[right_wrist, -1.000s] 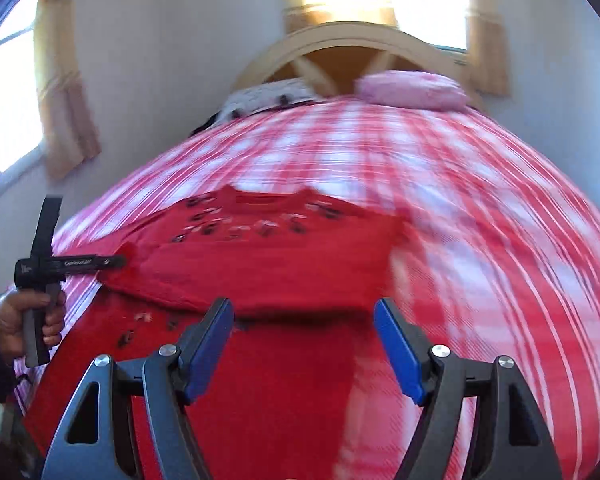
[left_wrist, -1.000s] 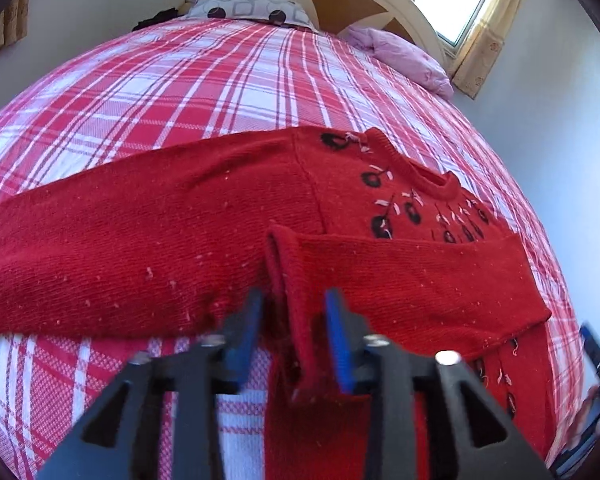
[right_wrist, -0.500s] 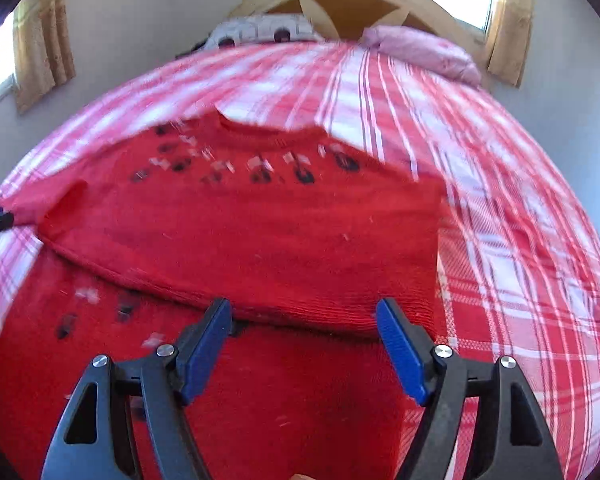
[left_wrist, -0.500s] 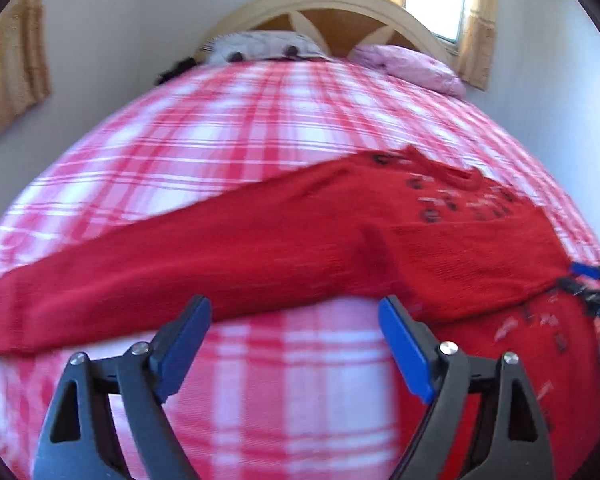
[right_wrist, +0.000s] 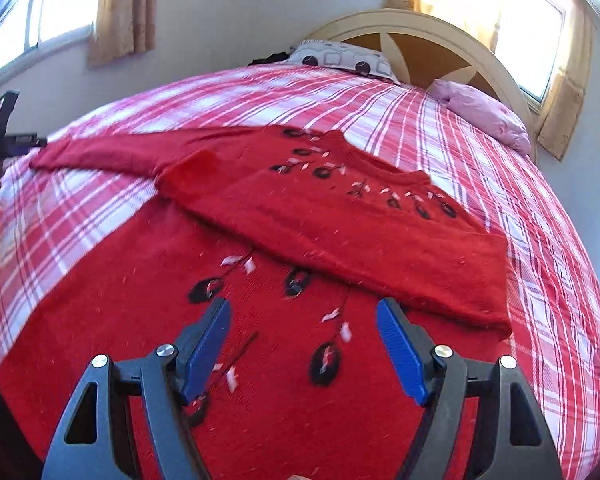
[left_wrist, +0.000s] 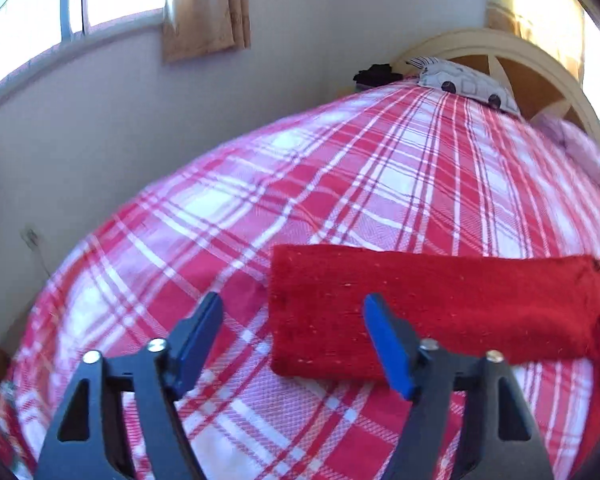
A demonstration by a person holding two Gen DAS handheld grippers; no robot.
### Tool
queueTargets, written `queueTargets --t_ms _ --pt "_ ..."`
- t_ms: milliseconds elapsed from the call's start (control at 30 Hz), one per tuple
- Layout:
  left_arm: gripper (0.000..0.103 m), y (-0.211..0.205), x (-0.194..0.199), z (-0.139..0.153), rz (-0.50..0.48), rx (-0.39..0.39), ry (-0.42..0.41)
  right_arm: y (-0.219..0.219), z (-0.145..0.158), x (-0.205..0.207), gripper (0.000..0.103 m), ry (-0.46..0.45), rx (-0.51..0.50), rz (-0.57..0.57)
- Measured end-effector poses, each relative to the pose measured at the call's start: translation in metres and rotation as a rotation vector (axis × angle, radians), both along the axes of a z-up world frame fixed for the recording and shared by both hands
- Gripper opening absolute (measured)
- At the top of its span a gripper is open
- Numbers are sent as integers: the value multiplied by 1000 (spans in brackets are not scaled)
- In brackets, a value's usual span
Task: Fold small clothes
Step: 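Grasp the other sleeve cuff with the left gripper and lift it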
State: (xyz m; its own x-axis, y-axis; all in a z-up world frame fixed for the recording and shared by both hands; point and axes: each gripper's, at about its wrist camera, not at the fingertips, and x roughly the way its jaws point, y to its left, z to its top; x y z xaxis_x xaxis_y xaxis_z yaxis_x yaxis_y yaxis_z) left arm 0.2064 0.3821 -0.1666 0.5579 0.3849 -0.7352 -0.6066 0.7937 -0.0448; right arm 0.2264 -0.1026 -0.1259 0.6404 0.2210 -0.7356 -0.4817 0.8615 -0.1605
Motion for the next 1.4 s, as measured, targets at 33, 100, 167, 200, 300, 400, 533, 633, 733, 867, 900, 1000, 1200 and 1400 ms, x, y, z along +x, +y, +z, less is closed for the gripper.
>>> queueTargets --t_ms 33,100,167,200,300,400,533,633,733,867,900,1000,1200,1400 --pt "66 1 2 -4 -3 -23 -8 2 -2 -3 75 1 -4 5" --pt "60 3 11 -16 5 -65 -7 3 -3 -7 75 -2 -7 9" --pt "60 8 15 -29 14 -129 0 3 -2 -11 75 -14 -7 12" --pt "59 9 17 -33 26 -141 -1 2 -1 -12 75 -18 -1 11" --pt "31 5 14 -31 31 -105 0 -1 2 -16 75 -23 27 8" --pt "10 11 11 -25 6 -164 -31 -4 3 -16 75 -29 48 -2" --pt "9 3 4 -4 -15 -180 -82 -8 2 -15 75 -24 75 -15" --pt "9 -10 4 19 -49 -182 -130 -12 1 -16 75 -19 82 -19" --pt "9 -28 10 42 -107 -246 -194 -19 3 -19 75 -23 90 -27" --pt "9 -57 25 63 -186 -302 -242 -31 7 -22 75 -31 108 -52" --pt "9 -66 30 68 -205 -309 -250 -34 8 -22 75 -33 111 -57" --pt "9 -87 41 77 -243 -349 -275 -44 11 -25 75 -40 118 -73" --pt "9 -134 61 97 -331 -409 -320 -56 13 -29 75 -48 123 -87" --pt "9 -188 80 125 -445 -439 -374 -66 17 -33 75 -62 143 -95"
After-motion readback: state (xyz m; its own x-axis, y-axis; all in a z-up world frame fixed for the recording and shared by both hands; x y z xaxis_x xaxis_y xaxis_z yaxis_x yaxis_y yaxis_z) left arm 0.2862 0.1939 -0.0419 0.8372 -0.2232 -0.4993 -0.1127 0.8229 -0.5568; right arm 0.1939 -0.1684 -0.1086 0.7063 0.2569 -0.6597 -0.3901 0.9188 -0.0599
